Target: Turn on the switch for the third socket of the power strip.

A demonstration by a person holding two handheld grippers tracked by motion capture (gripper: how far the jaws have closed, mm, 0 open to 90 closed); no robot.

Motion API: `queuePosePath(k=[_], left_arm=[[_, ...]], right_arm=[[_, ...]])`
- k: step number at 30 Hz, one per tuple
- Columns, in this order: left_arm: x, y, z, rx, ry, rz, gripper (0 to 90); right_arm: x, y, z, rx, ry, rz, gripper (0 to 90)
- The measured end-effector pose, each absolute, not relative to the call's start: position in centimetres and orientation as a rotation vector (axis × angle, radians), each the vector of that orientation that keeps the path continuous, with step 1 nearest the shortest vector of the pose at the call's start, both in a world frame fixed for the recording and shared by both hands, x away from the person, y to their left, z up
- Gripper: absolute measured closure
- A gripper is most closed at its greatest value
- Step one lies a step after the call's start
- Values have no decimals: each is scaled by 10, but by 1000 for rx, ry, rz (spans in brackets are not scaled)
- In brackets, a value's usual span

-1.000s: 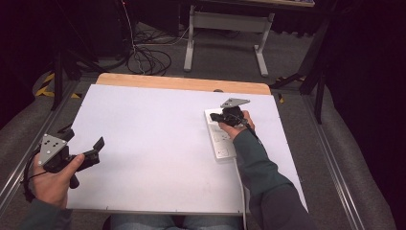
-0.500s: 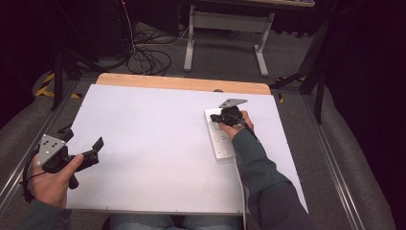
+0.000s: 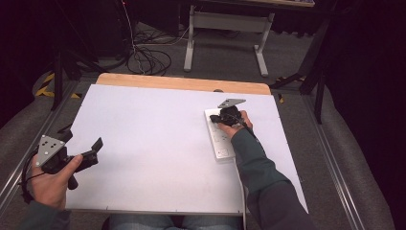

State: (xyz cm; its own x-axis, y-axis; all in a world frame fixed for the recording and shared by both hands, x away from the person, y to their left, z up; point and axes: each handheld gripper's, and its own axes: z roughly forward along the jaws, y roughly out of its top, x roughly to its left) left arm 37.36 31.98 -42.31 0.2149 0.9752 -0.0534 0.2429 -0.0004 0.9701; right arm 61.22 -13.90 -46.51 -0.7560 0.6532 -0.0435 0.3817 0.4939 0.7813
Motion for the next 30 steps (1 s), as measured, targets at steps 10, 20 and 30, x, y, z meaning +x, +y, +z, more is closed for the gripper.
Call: queuePosePath(k=[10,20,30], left_arm=[[373,320,-423,1460,1226,898,23],[374,319,-423,1462,1224,896,24],[377,316,-423,1473,1211,889,24]], right_arm=[[609,-135,-468,852,2410,1115,900],[606,-132,-467,819,2378,1087,900],[601,-153,-458,847,2332,1138,900]])
